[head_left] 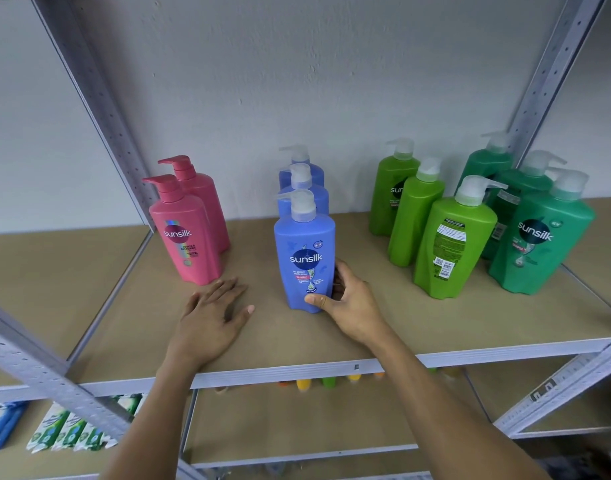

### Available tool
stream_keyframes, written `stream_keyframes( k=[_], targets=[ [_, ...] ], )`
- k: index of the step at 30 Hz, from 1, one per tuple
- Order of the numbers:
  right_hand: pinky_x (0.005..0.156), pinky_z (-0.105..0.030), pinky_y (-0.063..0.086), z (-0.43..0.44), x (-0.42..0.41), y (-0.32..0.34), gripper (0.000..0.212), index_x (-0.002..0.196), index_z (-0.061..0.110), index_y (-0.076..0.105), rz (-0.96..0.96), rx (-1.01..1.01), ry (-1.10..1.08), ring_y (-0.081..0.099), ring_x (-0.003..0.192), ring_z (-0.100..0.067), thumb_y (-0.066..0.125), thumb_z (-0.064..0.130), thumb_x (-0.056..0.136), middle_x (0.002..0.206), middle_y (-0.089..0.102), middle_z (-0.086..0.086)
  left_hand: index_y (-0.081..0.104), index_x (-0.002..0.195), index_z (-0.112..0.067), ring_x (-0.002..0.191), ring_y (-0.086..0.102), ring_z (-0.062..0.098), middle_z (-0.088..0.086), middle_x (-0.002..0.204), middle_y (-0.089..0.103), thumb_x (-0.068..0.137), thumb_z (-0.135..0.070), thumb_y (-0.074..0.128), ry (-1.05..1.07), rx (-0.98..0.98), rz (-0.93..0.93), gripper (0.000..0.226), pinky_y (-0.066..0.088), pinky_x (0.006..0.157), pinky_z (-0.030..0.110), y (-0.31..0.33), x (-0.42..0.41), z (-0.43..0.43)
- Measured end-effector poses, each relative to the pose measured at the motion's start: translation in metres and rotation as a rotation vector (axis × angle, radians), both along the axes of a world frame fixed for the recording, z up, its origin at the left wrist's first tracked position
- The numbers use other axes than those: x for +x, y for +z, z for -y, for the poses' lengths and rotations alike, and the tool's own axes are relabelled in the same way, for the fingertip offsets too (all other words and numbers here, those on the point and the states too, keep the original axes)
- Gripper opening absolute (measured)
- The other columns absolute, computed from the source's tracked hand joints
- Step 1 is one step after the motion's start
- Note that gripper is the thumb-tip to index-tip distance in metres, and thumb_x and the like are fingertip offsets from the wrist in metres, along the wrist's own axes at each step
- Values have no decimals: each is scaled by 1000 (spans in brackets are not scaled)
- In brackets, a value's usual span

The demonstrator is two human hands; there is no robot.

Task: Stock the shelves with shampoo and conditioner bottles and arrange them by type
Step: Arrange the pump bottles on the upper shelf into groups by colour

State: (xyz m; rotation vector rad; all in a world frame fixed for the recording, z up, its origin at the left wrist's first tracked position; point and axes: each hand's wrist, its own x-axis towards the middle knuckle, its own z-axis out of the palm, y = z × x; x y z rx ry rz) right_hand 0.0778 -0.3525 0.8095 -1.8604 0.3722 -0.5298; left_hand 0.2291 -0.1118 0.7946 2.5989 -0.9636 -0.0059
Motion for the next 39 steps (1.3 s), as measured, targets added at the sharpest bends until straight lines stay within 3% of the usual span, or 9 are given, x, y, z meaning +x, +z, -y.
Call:
stream_keyframes(
  k=[12, 14, 17, 19, 22, 27, 32, 36, 39],
  targets=[
    [99, -30, 54, 1, -7, 4, 76, 139, 30, 50, -6, -23, 21, 64, 115, 1, 90, 28, 74, 124, 68, 21, 43, 148, -41, 150, 15, -2, -21, 160, 30, 83, -78, 19, 0, -21, -1, 79, 10, 124, 36, 3, -2, -1],
    [103, -22, 46, 4, -14, 7, 81, 144, 32, 46, -41, -100, 22, 54, 124, 7, 88, 36, 75, 136, 58, 26, 45, 148, -38, 150, 19, 1, -18, 160, 33, 83, -76, 17, -3, -23, 3, 80, 11, 123, 36, 3, -8, -1],
    [112, -25, 38, 19, -36, 4, 85, 151, 29, 41, -123, -285, -45, 44, 136, -1, 80, 53, 79, 150, 47, 16, 50, 145, -35, 150, 21, 4, -16, 159, 36, 84, -73, 18, -3, -44, 9, 78, 11, 122, 36, 1, -26, 0],
    [110, -25, 40, 35, -59, 1, 71, 145, 27, 50, -118, -369, -81, 50, 130, -4, 77, 50, 84, 144, 54, 12, 55, 140, -35, 149, 26, 5, -16, 155, 41, 86, -69, 23, -36, -81, 27, 71, 14, 122, 37, -3, -44, 3],
    [94, -30, 52, 62, -98, -1, 40, 122, 22, 69, -35, -477, -202, 64, 102, -4, 80, 33, 85, 112, 70, 9, 67, 123, -38, 142, 39, 3, -20, 144, 54, 93, -58, 39, -142, -209, 29, 46, 25, 120, 40, -10, -72, 11],
    [80, -38, 59, 111, -148, 0, 17, 101, 17, 75, -14, -483, -470, 69, 78, -9, 80, 15, 85, 89, 74, 5, 74, 109, -35, 130, 50, -3, -29, 128, 62, 95, -43, 54, -351, -391, -90, 26, 41, 111, 40, -3, -125, 54],
    [87, -43, 58, 145, -166, -4, 41, 119, 18, 66, -42, -293, -503, 68, 88, -9, 83, 14, 81, 92, 70, 10, 72, 119, -29, 129, 51, -4, -22, 133, 62, 97, -25, 63, -461, -414, -216, 24, 40, 110, 24, 12, -147, 115],
    [98, -33, 51, 153, -153, 3, 79, 142, 11, 49, -84, -185, -418, 62, 107, -15, 89, 23, 75, 115, 65, 0, 65, 131, -25, 134, 46, -5, -18, 141, 56, 98, -25, 63, -474, -329, -155, 34, 34, 115, 23, 17, -138, 163],
    [102, -36, 49, 156, -137, 8, 79, 137, 26, 44, -126, -79, -285, 60, 117, -14, 89, 36, 73, 126, 63, 5, 53, 145, -23, 145, 37, 8, -7, 153, 46, 98, -36, 59, -437, -232, -110, 49, 24, 122, 25, 16, -127, 193]
  ],
)
